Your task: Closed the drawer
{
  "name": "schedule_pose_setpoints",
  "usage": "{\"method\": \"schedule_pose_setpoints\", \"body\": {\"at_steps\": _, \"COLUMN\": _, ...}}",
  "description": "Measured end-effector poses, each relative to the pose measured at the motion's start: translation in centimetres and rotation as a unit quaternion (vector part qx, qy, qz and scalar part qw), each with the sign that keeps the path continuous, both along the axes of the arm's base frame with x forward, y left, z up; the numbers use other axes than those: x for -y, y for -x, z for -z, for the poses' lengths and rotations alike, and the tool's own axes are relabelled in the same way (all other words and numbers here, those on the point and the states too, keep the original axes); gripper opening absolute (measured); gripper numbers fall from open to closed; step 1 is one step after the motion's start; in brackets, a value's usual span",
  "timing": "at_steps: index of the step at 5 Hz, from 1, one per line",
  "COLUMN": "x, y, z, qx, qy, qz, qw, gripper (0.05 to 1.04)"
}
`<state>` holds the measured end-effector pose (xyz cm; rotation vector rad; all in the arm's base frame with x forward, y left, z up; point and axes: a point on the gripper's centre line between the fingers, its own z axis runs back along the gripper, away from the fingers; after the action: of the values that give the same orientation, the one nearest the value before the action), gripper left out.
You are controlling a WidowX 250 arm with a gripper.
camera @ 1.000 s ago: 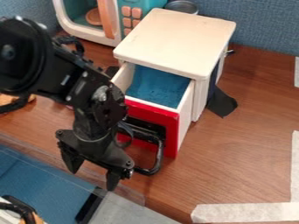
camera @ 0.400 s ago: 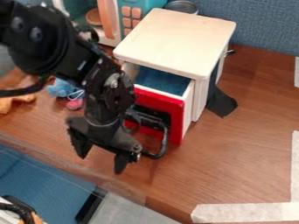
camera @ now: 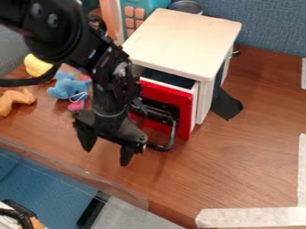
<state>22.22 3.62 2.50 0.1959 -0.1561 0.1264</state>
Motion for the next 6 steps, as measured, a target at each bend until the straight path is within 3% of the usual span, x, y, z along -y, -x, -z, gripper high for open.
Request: {"method": "schedule_pose_setpoints", "body": {"at_steps": 6, "x": -0.2, "y": -3.2, "z": 0.6, "qx": 0.003, "qy": 0.014, "qz": -0.028, "qw": 0.9995, "gripper": 0.997}}
